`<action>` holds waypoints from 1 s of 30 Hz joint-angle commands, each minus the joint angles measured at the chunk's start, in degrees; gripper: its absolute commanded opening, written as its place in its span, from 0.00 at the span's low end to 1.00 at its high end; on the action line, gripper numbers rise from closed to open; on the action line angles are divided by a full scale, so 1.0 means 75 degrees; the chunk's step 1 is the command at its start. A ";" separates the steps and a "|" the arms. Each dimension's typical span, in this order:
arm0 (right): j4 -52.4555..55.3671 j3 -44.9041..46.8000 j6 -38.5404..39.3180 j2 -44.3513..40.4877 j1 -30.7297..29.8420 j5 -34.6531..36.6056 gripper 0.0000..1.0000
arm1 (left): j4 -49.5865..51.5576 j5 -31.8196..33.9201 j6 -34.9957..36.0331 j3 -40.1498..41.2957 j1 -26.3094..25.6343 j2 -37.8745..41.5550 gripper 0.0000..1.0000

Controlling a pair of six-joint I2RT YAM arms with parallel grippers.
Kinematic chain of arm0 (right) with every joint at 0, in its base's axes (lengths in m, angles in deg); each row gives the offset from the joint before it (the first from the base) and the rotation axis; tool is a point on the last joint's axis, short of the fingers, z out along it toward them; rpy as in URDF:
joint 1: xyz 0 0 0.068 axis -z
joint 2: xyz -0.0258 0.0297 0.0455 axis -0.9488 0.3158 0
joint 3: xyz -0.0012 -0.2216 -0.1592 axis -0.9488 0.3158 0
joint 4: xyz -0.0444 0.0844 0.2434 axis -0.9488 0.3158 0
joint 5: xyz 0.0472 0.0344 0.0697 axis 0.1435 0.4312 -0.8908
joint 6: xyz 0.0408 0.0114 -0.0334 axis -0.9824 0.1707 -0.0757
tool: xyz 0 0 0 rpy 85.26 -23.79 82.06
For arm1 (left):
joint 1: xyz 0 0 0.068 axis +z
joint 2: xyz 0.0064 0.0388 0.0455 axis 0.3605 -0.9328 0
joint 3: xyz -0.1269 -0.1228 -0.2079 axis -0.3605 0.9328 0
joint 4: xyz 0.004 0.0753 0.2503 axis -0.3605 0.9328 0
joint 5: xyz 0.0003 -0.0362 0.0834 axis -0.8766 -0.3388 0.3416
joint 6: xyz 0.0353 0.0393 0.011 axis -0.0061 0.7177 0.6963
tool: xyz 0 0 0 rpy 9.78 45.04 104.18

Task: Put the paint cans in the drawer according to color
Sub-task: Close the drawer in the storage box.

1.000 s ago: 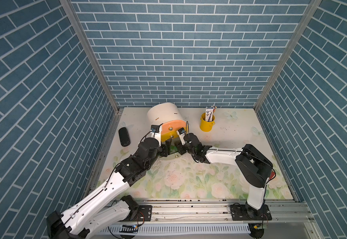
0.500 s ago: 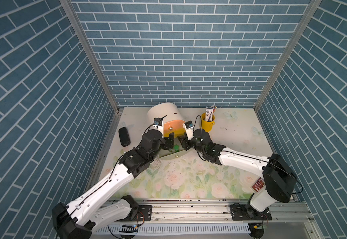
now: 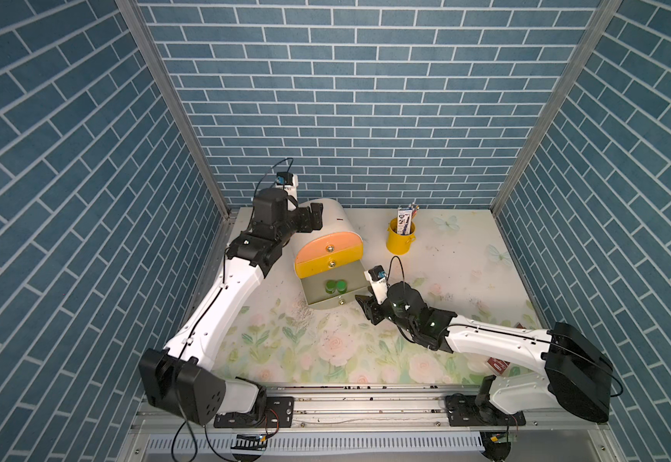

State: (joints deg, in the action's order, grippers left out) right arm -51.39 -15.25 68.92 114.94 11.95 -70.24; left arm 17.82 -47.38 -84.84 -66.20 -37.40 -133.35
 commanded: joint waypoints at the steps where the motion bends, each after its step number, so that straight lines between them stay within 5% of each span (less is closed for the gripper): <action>1: -0.0543 0.0464 -0.0588 -0.0150 -0.0246 0.0307 0.52 | 0.0213 -0.0937 0.0083 -0.0624 0.0448 -0.0561 0.93; 10: -0.1559 0.1114 -0.1144 0.0381 -0.0785 0.0461 0.52 | 0.0309 -0.2172 -0.0027 -0.1752 0.1453 -0.2323 0.94; 30: -0.2659 0.0543 -0.1260 0.2352 -0.0907 0.0451 0.53 | 0.0919 -0.2813 0.0304 -0.3383 0.1537 -0.4371 0.97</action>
State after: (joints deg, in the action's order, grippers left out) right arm -69.66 -9.85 60.35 131.40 5.48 -67.55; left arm 24.18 -66.64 -83.48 -90.12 -26.13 -165.24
